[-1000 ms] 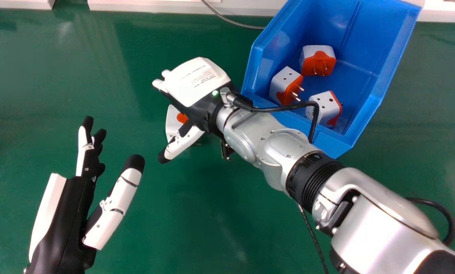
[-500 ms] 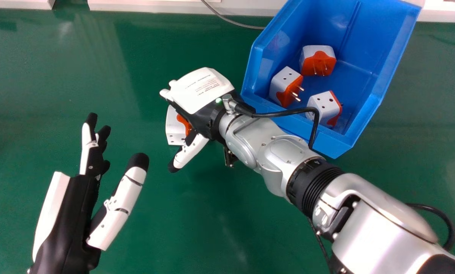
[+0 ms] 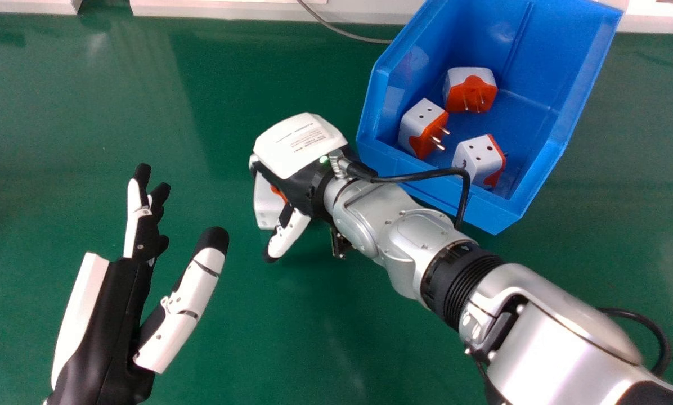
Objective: Pick all objects and put in blue box
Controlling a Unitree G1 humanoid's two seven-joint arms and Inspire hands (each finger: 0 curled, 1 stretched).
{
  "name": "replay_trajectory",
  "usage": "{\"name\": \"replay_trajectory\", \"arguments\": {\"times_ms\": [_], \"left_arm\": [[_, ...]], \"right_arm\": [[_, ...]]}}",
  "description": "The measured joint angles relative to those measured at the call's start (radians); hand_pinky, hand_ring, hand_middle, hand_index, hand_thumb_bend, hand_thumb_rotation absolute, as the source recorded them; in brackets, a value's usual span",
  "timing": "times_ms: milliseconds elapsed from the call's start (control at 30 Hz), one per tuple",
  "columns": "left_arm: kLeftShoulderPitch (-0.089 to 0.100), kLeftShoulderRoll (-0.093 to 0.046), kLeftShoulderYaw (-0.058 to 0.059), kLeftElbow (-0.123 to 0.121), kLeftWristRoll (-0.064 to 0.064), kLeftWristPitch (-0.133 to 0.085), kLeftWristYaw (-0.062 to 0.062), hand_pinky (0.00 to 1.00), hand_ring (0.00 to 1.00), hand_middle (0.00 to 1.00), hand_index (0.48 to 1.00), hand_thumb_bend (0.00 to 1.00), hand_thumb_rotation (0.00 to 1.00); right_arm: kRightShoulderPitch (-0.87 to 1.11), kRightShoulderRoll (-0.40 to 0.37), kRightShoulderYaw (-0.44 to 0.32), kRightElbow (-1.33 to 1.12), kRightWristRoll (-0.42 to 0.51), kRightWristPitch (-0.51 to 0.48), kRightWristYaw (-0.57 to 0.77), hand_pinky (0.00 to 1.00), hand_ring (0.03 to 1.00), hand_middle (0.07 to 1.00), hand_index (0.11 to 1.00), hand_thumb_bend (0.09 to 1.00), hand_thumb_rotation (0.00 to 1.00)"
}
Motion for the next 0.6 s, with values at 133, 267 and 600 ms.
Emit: {"name": "replay_trajectory", "arguments": {"times_ms": [133,267,600], "left_arm": [[0.0,0.0,0.0,0.0,0.0,0.0,0.0,0.96,1.0,1.0,1.0,0.4,0.81],[-0.001,0.0,0.001,0.0,0.0,0.001,0.0,0.96,1.0,1.0,1.0,0.41,0.81],[-0.011,0.002,0.006,0.0,-0.003,0.008,0.0,0.96,1.0,1.0,1.0,0.4,0.79]], "right_arm": [[0.008,-0.014,-0.012,-0.011,0.008,-0.033,-0.015,0.25,0.387,0.486,0.54,0.51,0.0],[0.023,-0.033,-0.031,-0.022,0.026,-0.073,-0.044,0.31,0.409,0.515,0.514,0.512,0.0],[0.026,-0.044,-0.056,-0.028,0.038,-0.092,-0.023,0.41,0.443,0.544,0.461,0.512,0.0]]}}
